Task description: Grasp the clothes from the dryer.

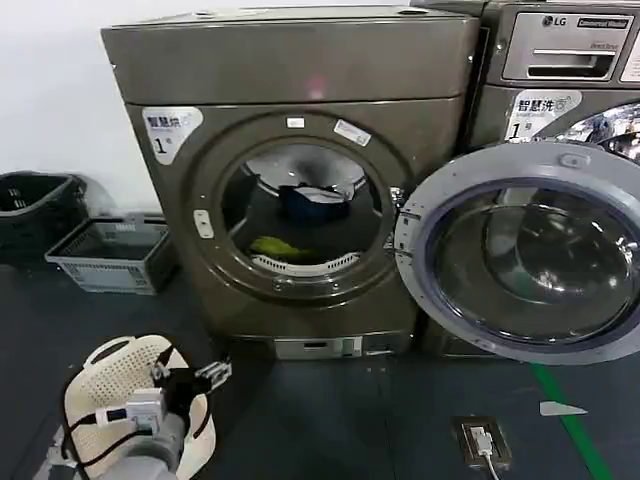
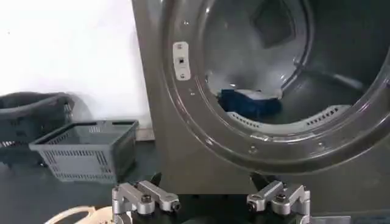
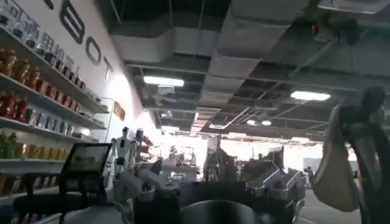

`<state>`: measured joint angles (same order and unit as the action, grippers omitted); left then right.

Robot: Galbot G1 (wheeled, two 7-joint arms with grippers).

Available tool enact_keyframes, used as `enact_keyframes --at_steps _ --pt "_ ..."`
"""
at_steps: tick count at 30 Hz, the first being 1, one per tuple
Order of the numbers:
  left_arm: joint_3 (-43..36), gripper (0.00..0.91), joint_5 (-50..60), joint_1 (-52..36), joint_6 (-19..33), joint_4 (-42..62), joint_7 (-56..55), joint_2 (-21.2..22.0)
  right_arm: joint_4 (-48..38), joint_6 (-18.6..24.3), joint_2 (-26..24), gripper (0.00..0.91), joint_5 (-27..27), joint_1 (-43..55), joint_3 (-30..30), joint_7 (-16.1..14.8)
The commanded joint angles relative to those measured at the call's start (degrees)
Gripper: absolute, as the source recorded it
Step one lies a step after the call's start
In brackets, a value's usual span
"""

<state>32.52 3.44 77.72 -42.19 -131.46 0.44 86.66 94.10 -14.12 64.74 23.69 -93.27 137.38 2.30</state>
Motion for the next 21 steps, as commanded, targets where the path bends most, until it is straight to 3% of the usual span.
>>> enact_keyframes --at_steps 1,21 --pt "-0.1 0.907 0.1 0.0 -2.8 0.3 0.0 0.1 0.0 0.1 -0.1 0.907 -0.1 0.2 -0.1 0.2" --pt "0.1 0.907 -0.1 0.3 -2.8 0.0 0.1 0.2 0.2 0.3 0.4 0.907 -0.1 0.0 -0.2 0.2"
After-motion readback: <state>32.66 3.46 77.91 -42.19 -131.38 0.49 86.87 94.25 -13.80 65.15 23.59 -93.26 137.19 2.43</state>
